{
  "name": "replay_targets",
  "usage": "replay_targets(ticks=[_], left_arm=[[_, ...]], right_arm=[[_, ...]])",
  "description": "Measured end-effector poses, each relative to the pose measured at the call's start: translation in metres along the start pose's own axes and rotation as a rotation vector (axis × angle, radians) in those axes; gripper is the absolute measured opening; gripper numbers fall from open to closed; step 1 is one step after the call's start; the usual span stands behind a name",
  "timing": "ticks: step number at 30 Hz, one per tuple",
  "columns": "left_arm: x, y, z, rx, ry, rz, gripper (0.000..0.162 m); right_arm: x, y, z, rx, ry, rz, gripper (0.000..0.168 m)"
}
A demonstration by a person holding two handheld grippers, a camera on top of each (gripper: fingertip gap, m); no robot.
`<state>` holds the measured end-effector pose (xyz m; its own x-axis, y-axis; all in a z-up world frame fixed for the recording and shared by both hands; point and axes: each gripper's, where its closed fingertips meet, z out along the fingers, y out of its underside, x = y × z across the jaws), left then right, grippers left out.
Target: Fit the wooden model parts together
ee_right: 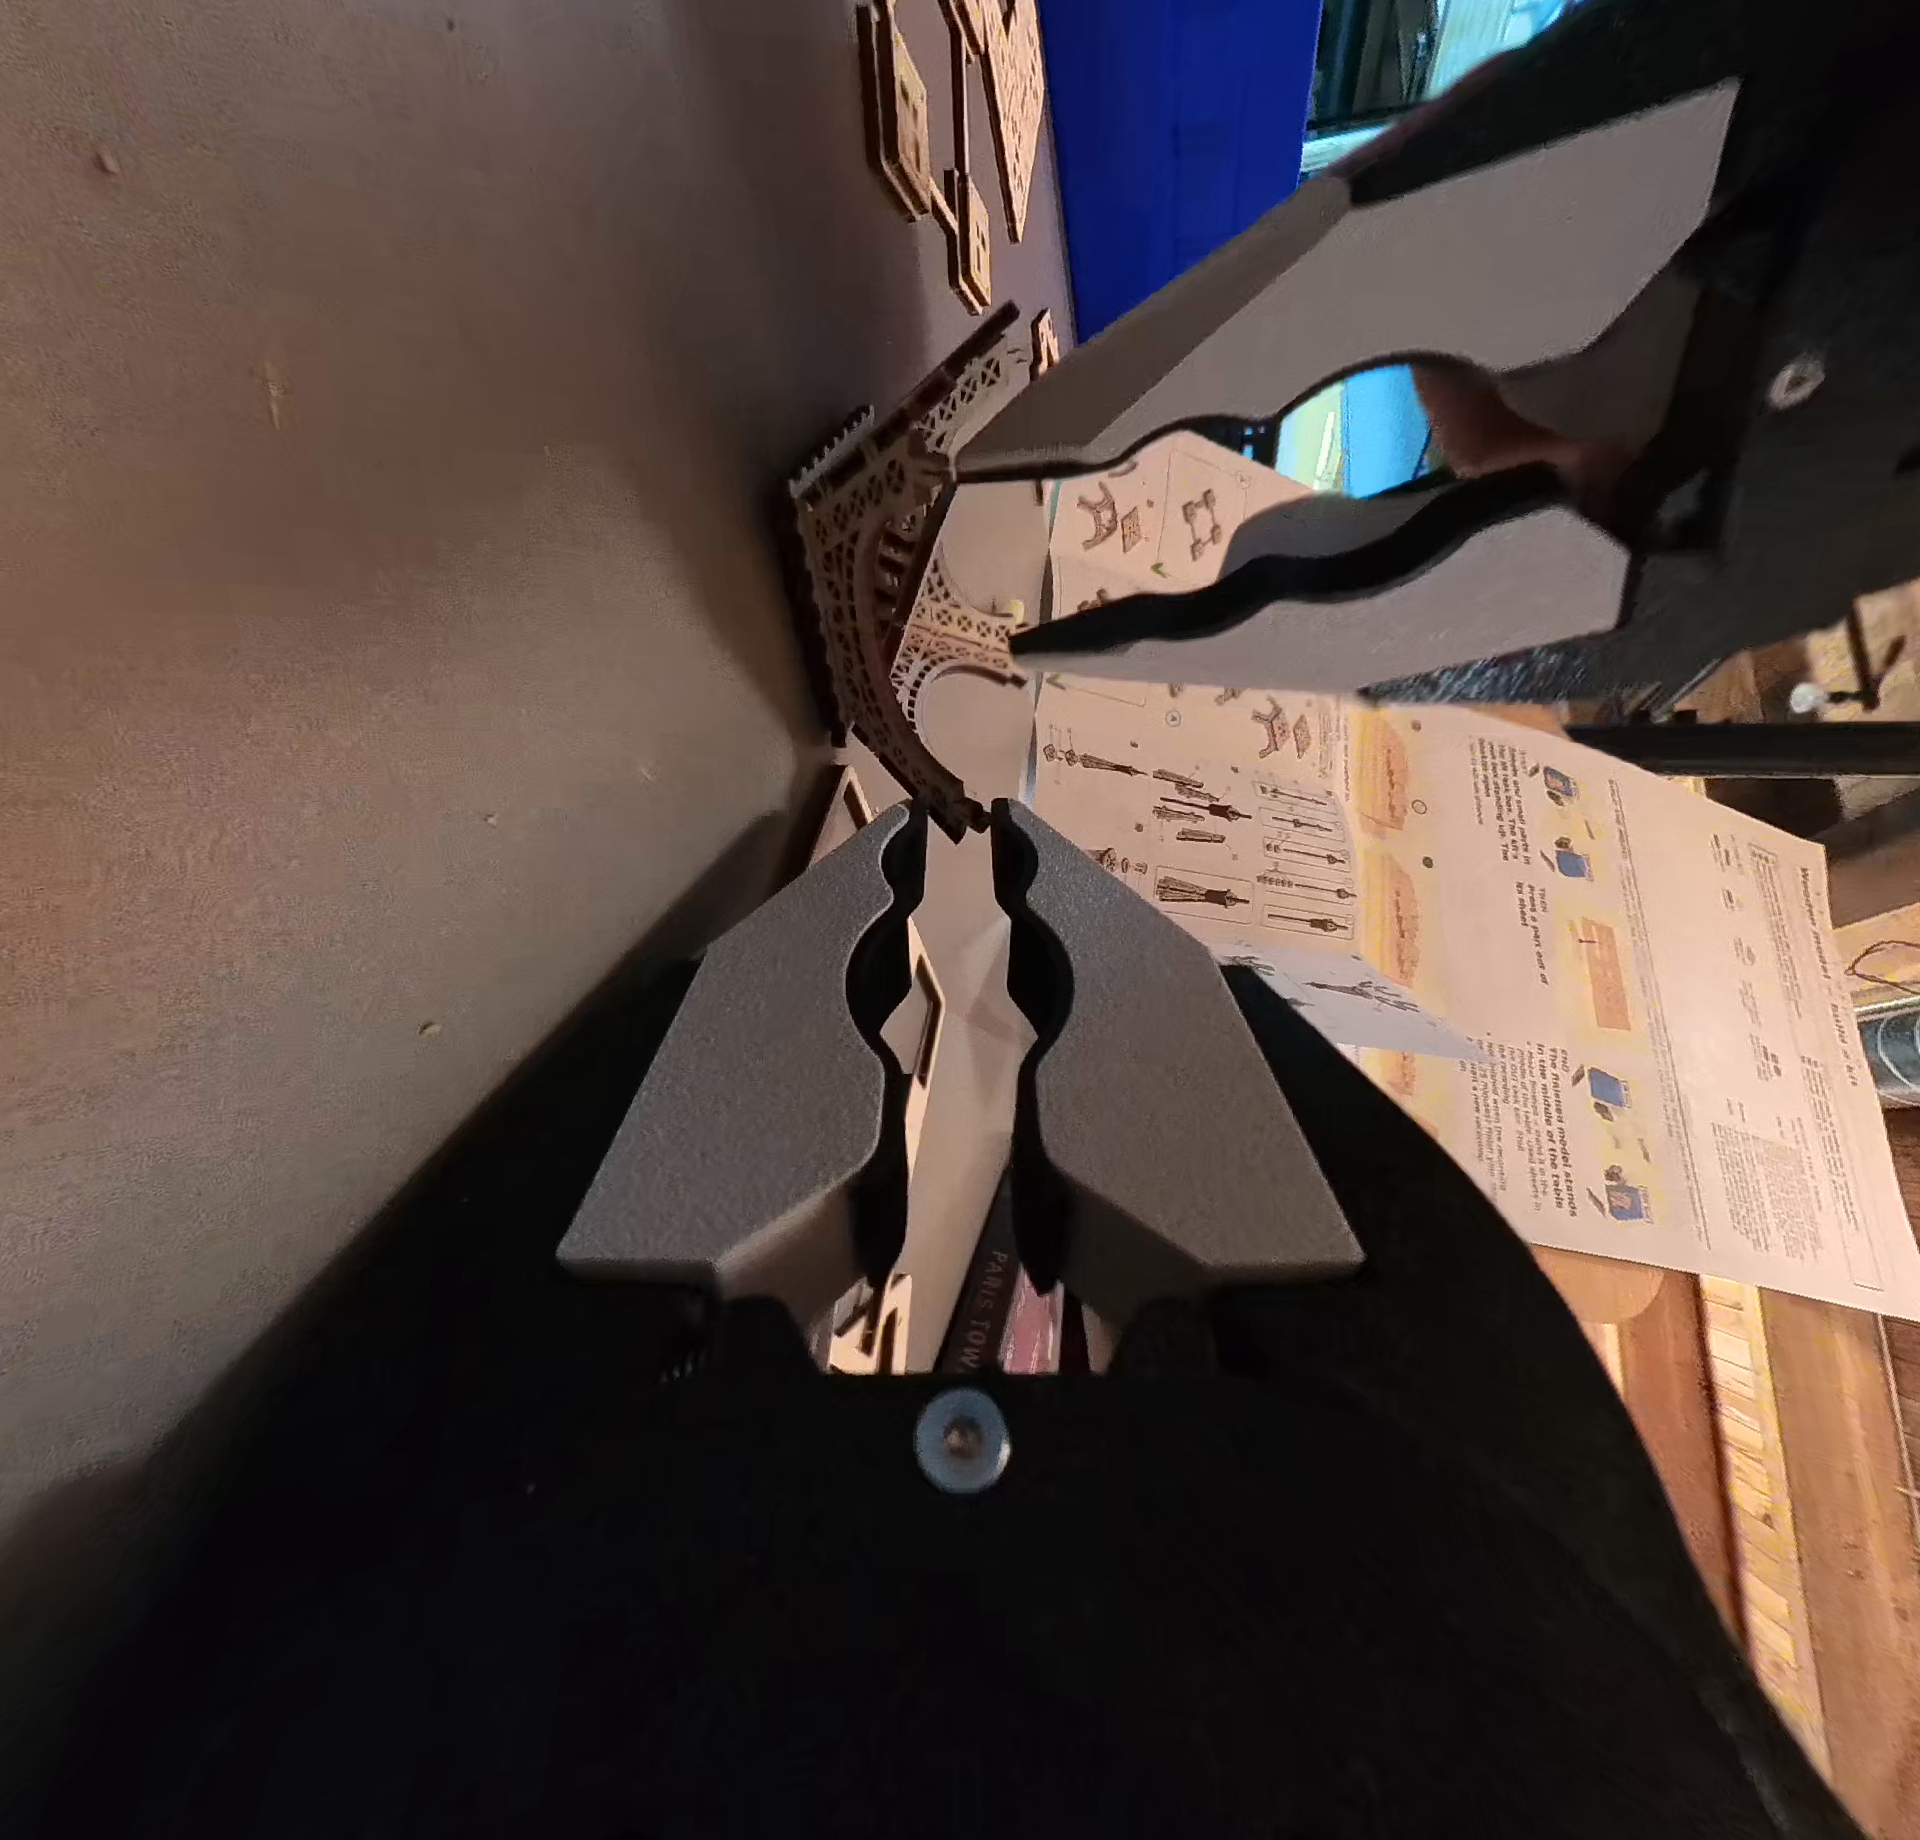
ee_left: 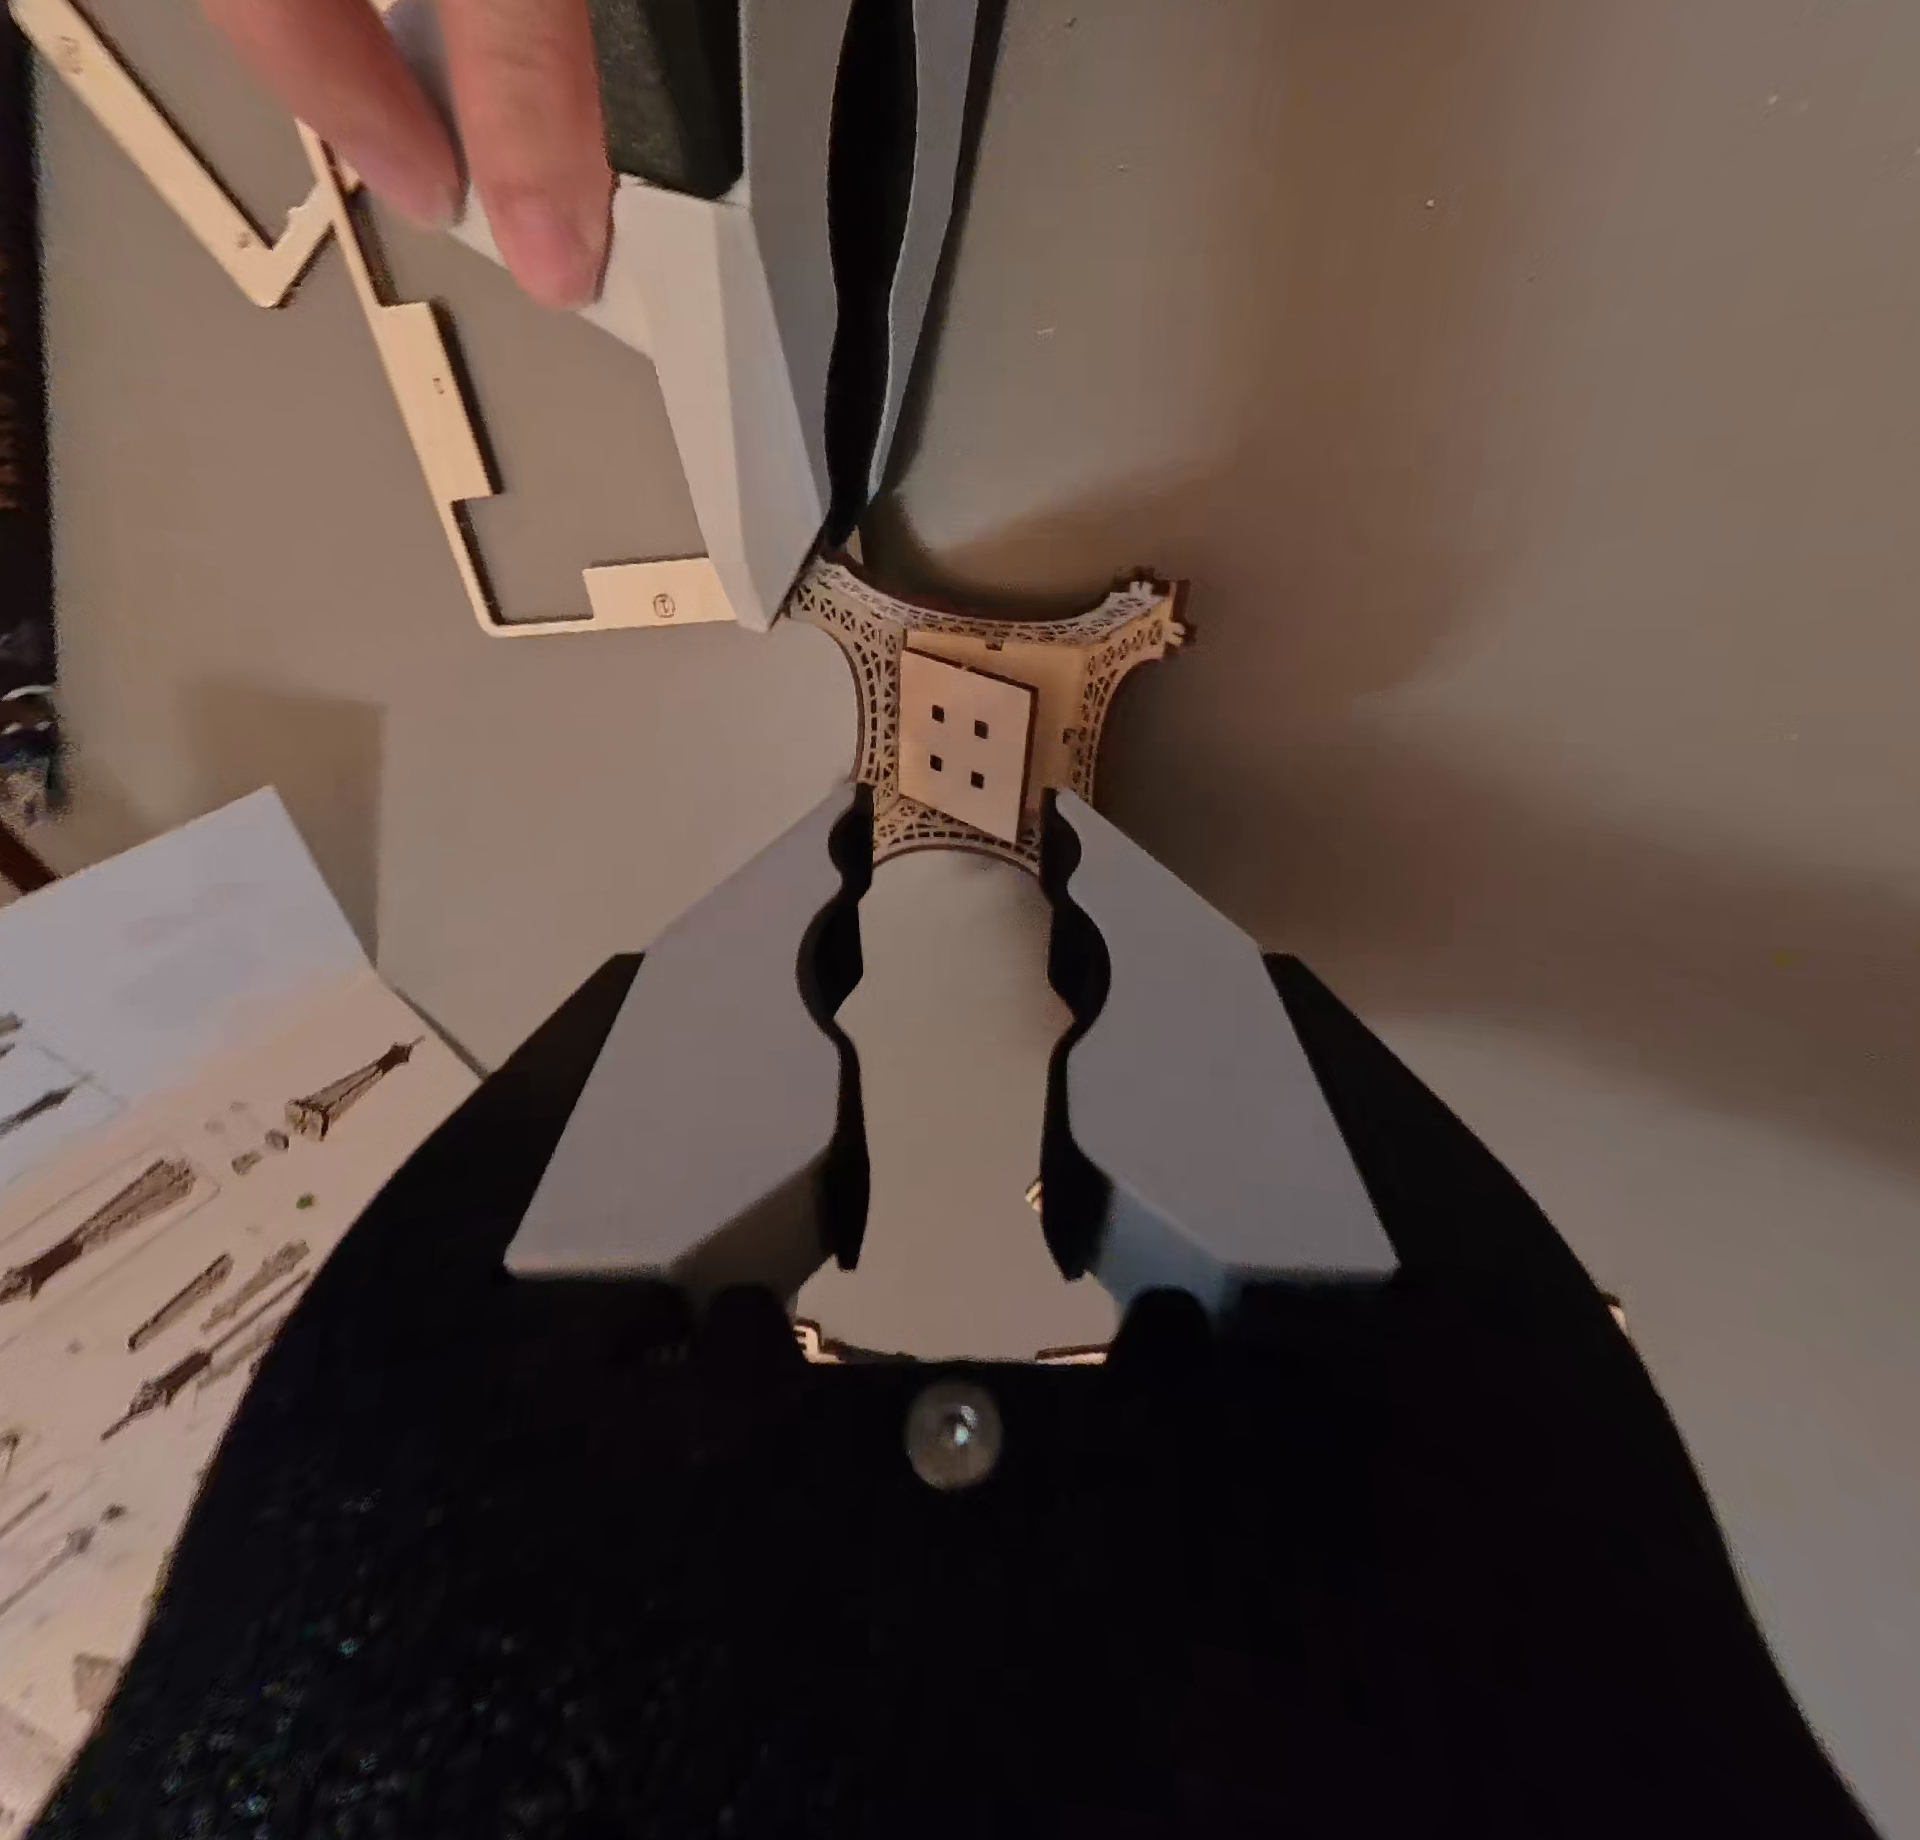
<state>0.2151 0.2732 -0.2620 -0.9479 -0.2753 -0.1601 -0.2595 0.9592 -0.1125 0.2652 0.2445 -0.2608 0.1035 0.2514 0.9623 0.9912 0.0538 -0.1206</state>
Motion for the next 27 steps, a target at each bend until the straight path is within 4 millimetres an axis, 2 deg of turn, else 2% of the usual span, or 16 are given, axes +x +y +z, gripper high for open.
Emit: replay_targets(ticks=[5,11,17,19,22,27], left_arm=[[0.001,0.013,-0.011,0.001,-0.196,-0.088,0.03],[0.007,0.011,-0.025,0.216,-0.48,-0.303,0.038],[0.035,0.002,-0.017,0.292,-0.649,-0.255,0.05],[0.032,0.007,-0.015,0.249,-0.731,-0.216,0.059],[0.025,0.013,-0.012,0.197,-0.783,-0.169,0.064],[0.013,0.003,-0.007,0.216,-0.858,-0.09,0.062]], right_arm=[[0.0,0.002,-0.001,-0.002,0.001,0.004,0.01],[0.002,0.0,-0.003,0.015,0.013,-0.007,0.009],[0.005,-0.006,-0.007,0.028,0.038,-0.016,0.009],[0.005,-0.008,-0.008,0.029,0.04,-0.01,0.009],[0.004,-0.008,-0.007,0.023,0.036,0.008,0.009],[0.006,-0.01,-0.007,0.019,0.042,0.054,0.009]])
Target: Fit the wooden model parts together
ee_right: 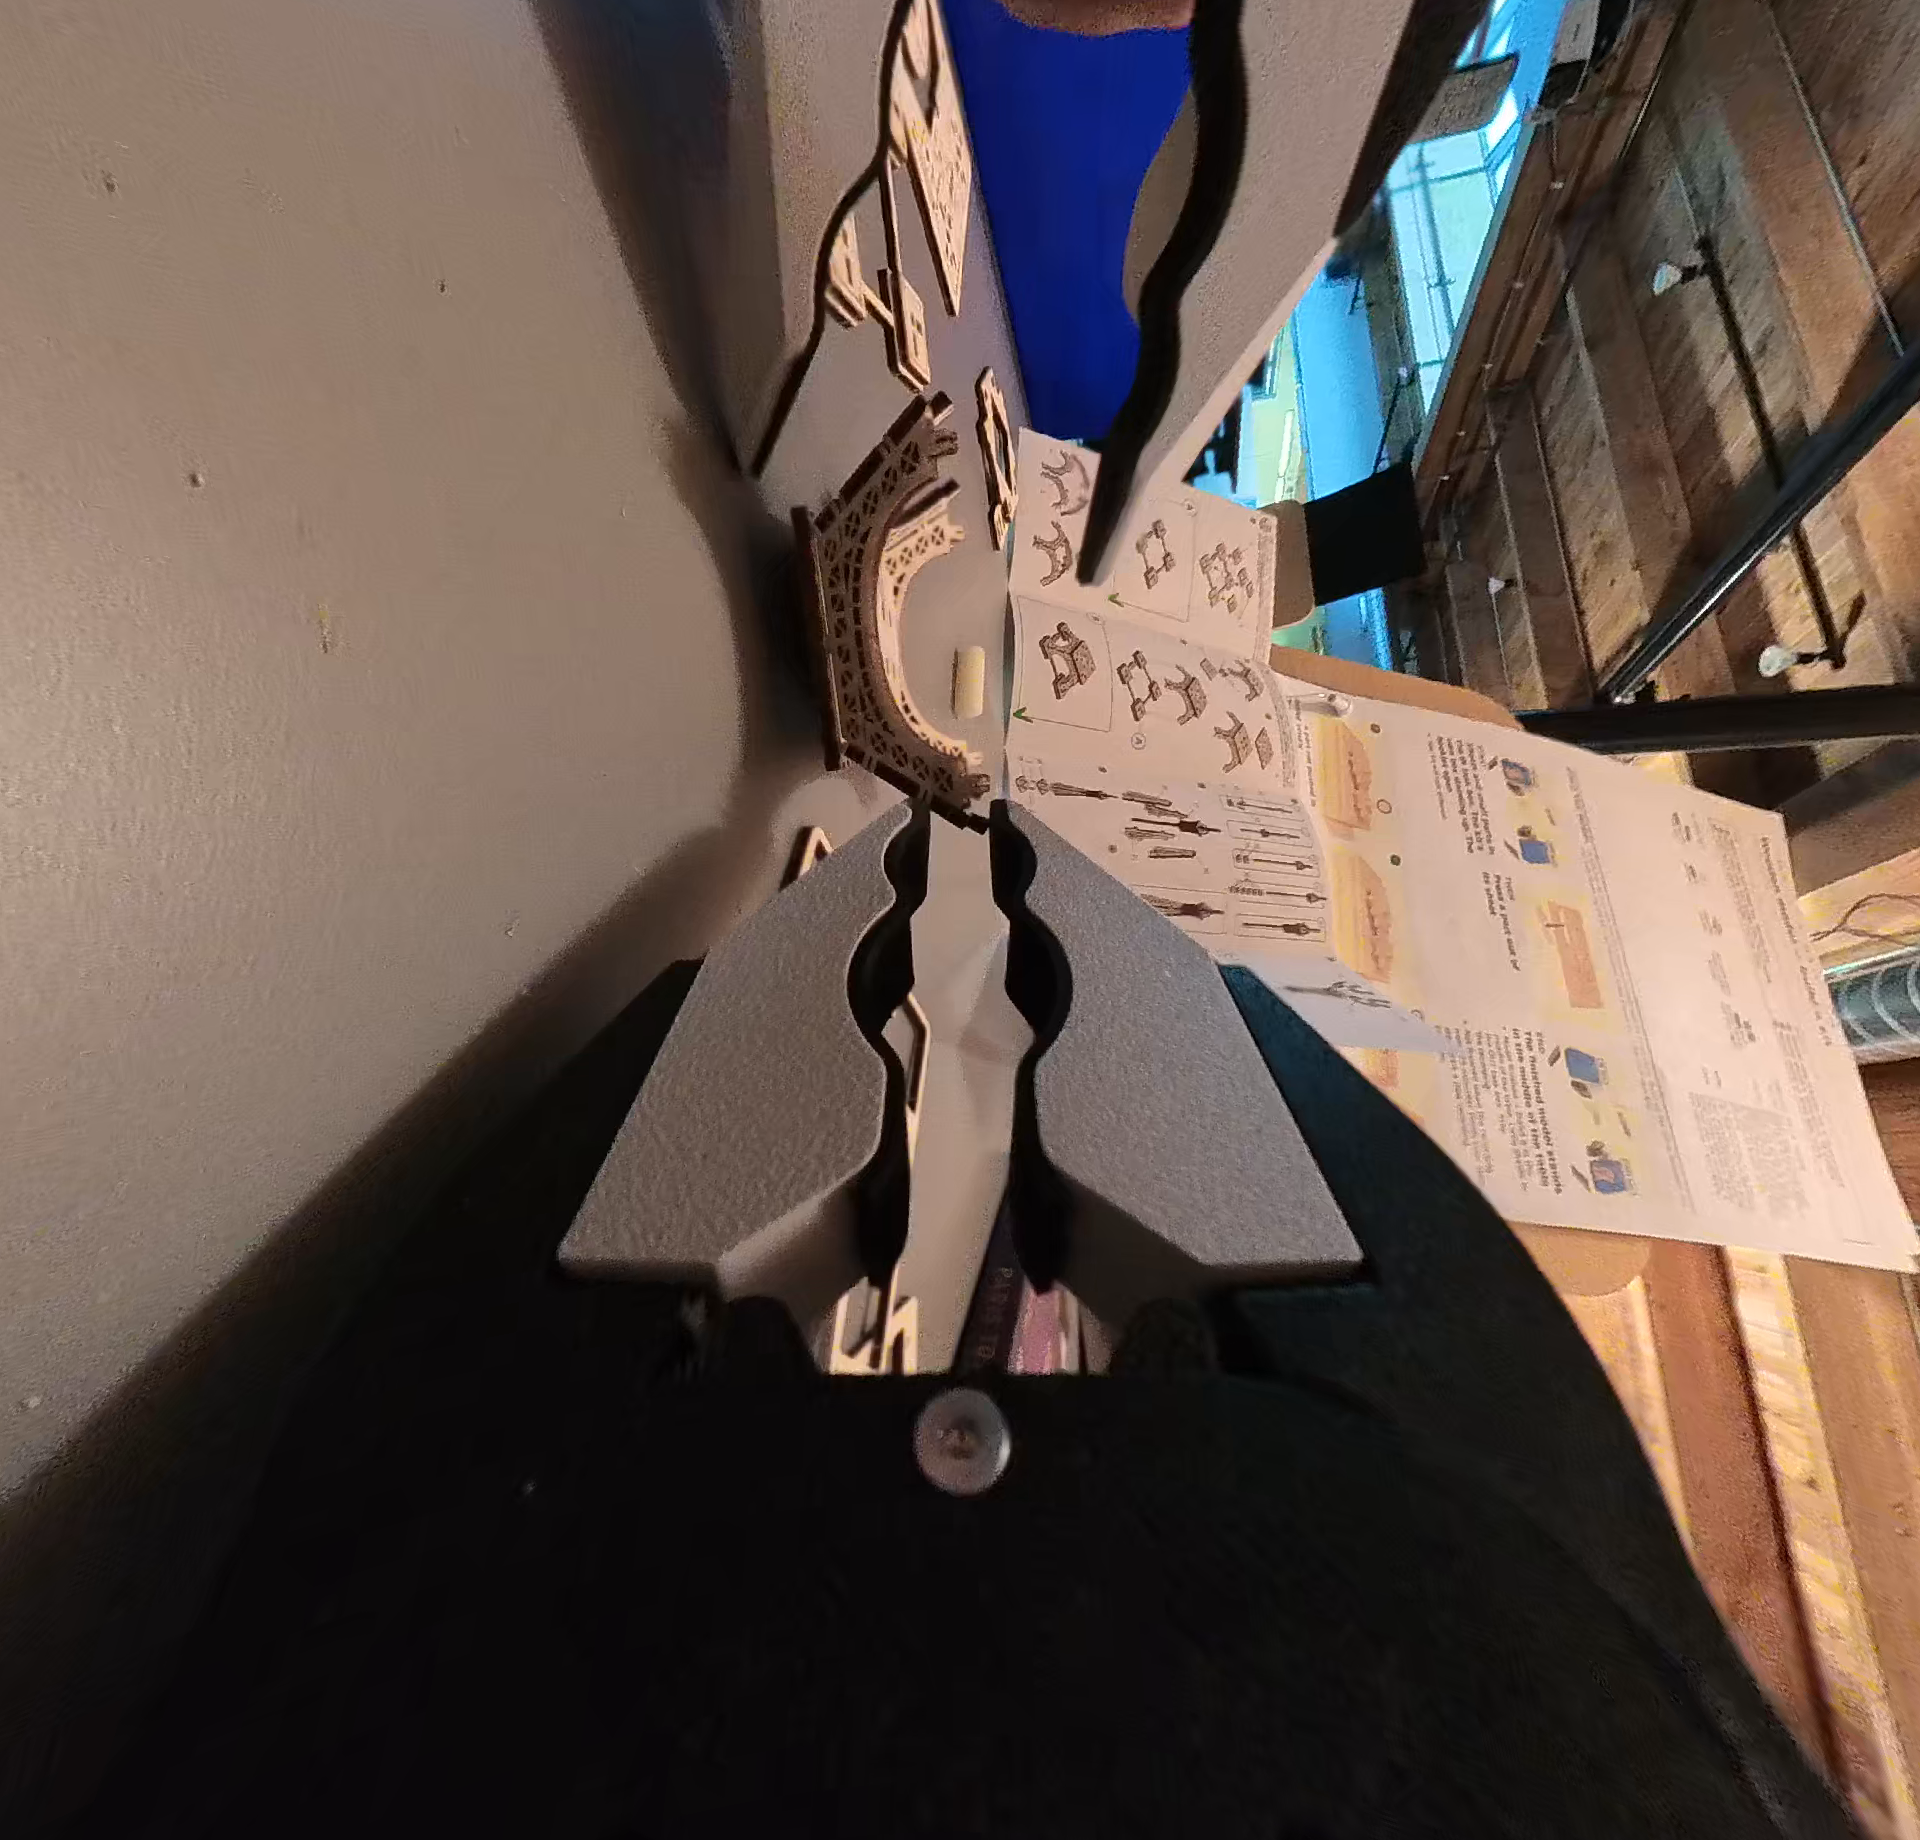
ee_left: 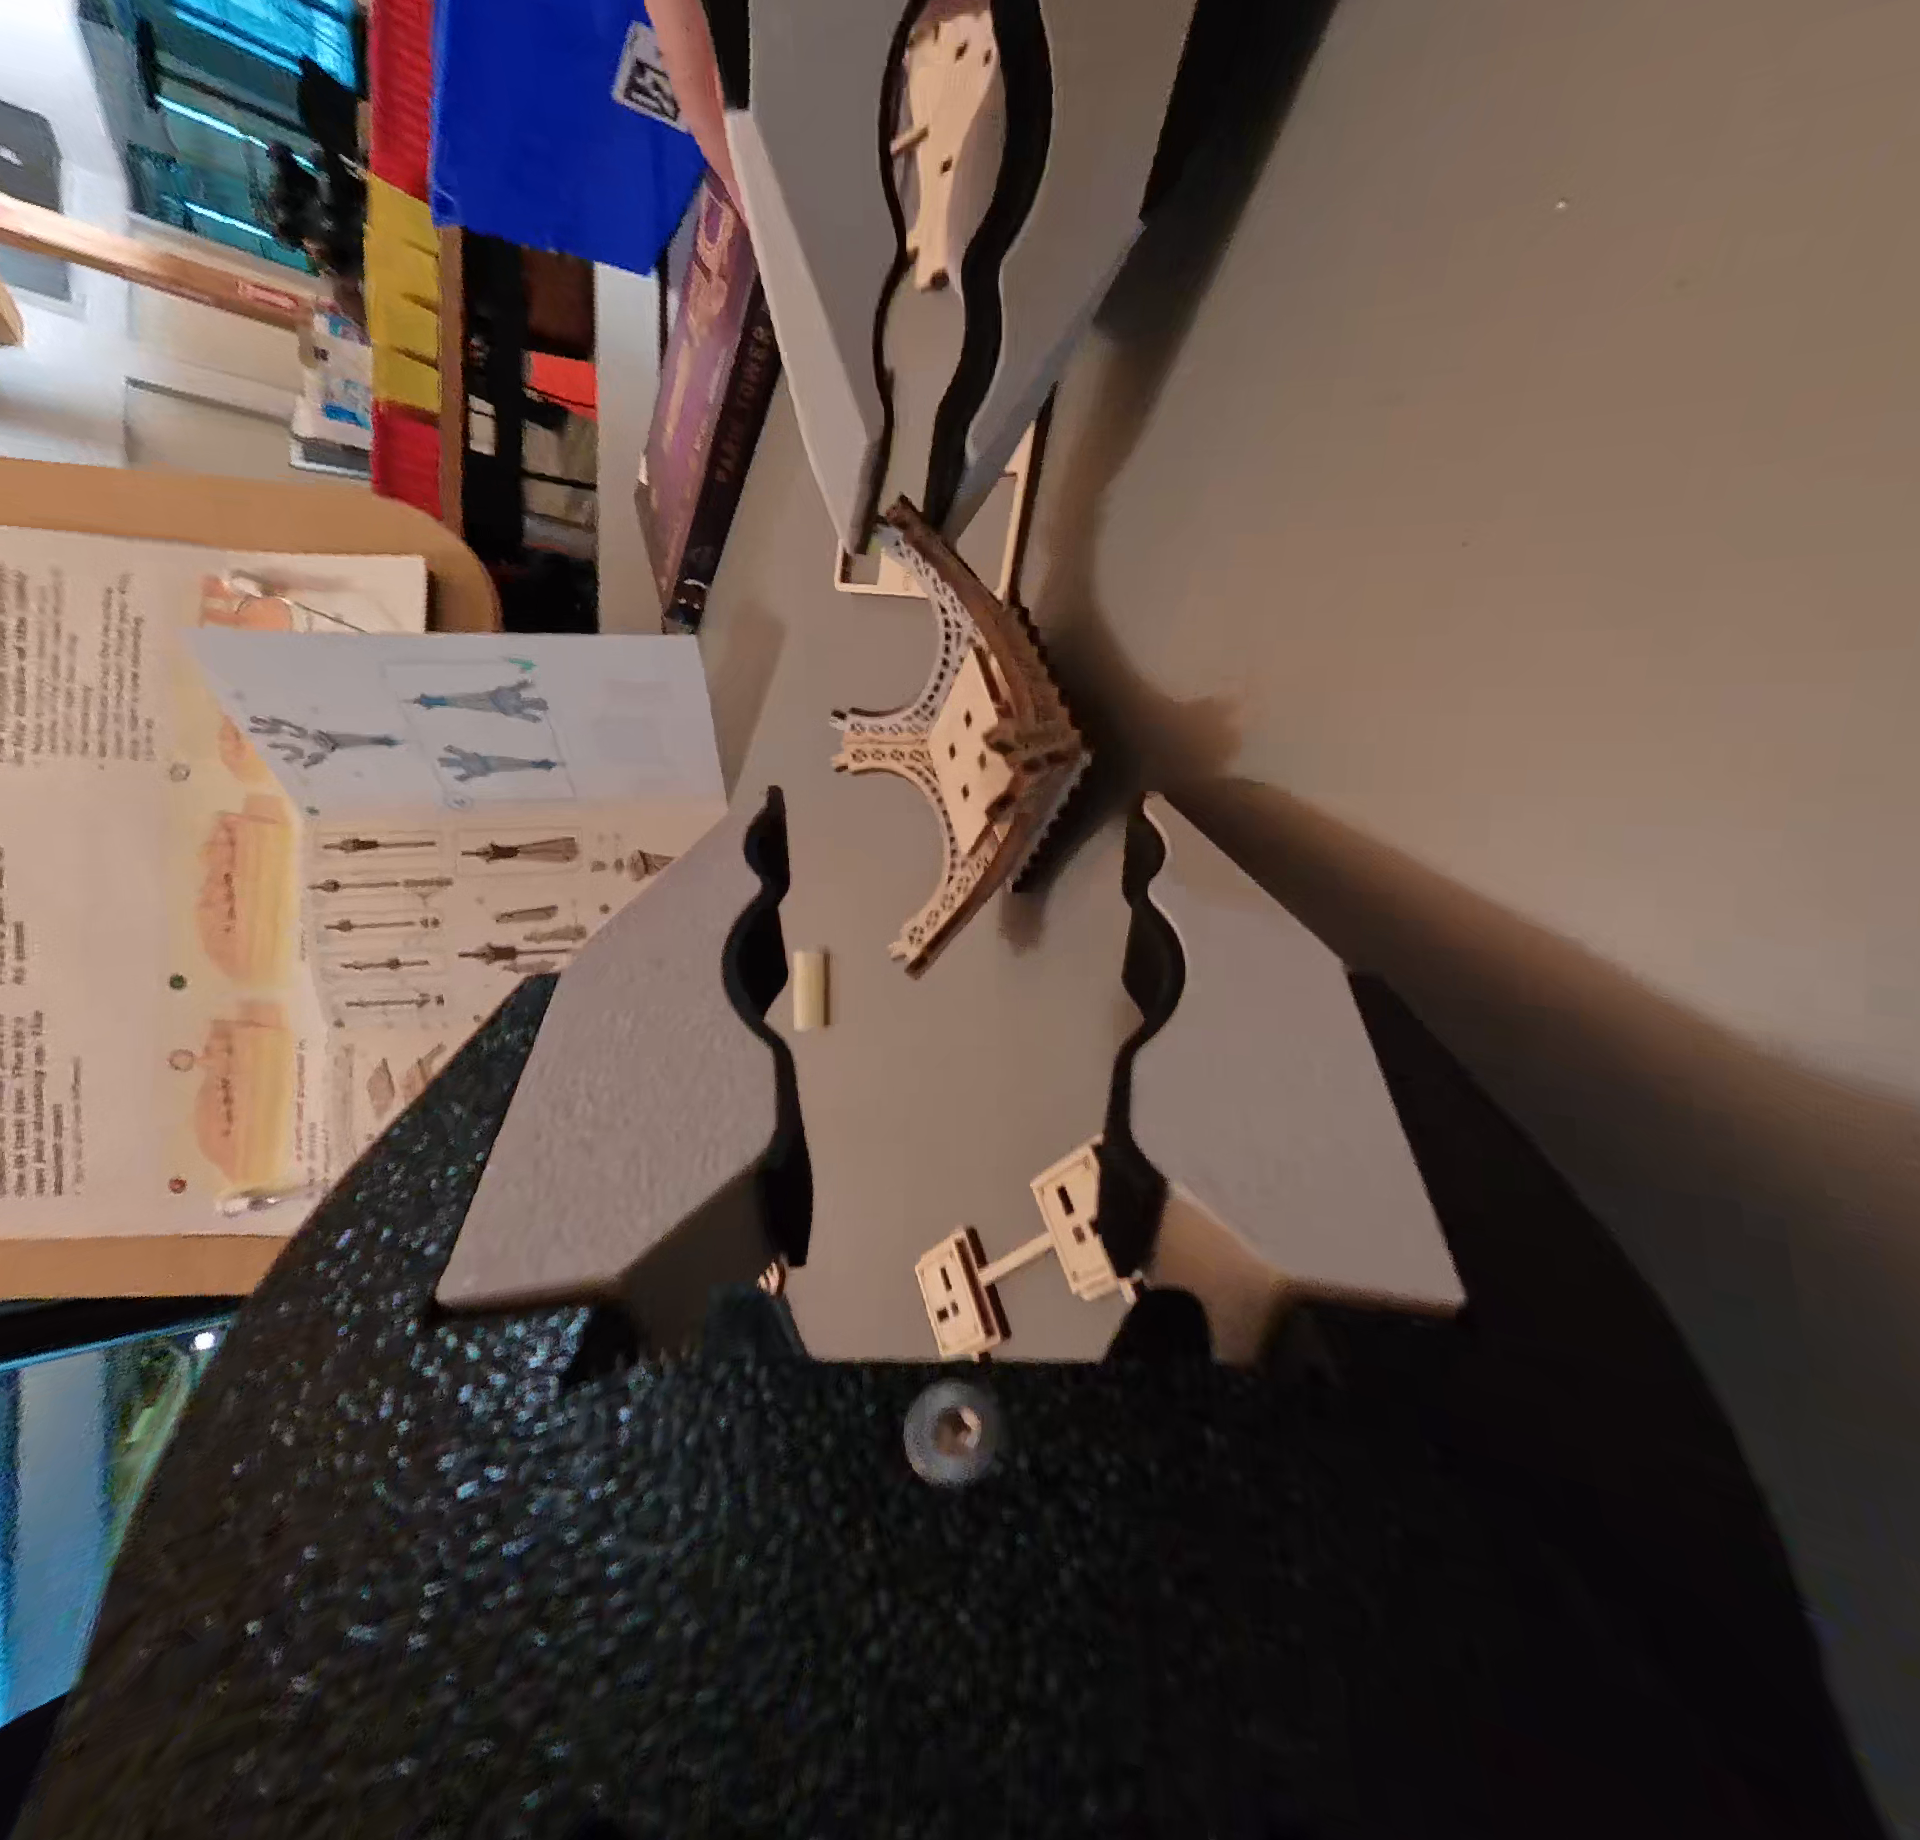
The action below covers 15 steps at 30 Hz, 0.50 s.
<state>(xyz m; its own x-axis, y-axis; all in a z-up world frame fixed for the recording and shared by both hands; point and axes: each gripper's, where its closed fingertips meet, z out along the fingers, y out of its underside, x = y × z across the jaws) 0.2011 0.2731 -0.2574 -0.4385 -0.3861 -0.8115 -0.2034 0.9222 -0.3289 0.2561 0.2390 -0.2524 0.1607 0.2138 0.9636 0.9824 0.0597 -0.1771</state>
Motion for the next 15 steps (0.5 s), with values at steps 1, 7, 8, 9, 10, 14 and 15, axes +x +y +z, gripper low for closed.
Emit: replay_targets(ticks=[1,7,8,9,10,14,15], left_arm=[[-0.001,-0.003,0.003,0.014,-0.018,0.011,0.063],[0.002,-0.006,0.012,0.085,-0.067,0.058,0.043],[0.003,-0.005,0.013,0.089,-0.072,0.067,0.038],[0.005,-0.005,0.013,0.096,-0.073,0.078,0.035],[0.005,-0.005,0.013,0.105,-0.076,0.084,0.035],[0.001,-0.003,0.014,0.119,-0.102,0.082,0.035],[0.002,-0.002,0.014,0.121,-0.1,0.078,0.033]], right_arm=[[0.0,-0.001,-0.001,-0.001,-0.001,0.011,0.009],[0.004,-0.01,0.002,0.012,0.012,0.036,0.009],[0.005,-0.011,0.003,0.018,0.011,0.057,0.008],[0.007,-0.012,0.004,0.025,0.015,0.075,0.008],[0.008,-0.014,0.005,0.033,0.022,0.087,0.008],[0.008,-0.019,0.009,0.041,0.022,0.095,0.006],[0.008,-0.02,0.011,0.038,0.025,0.08,0.006]])
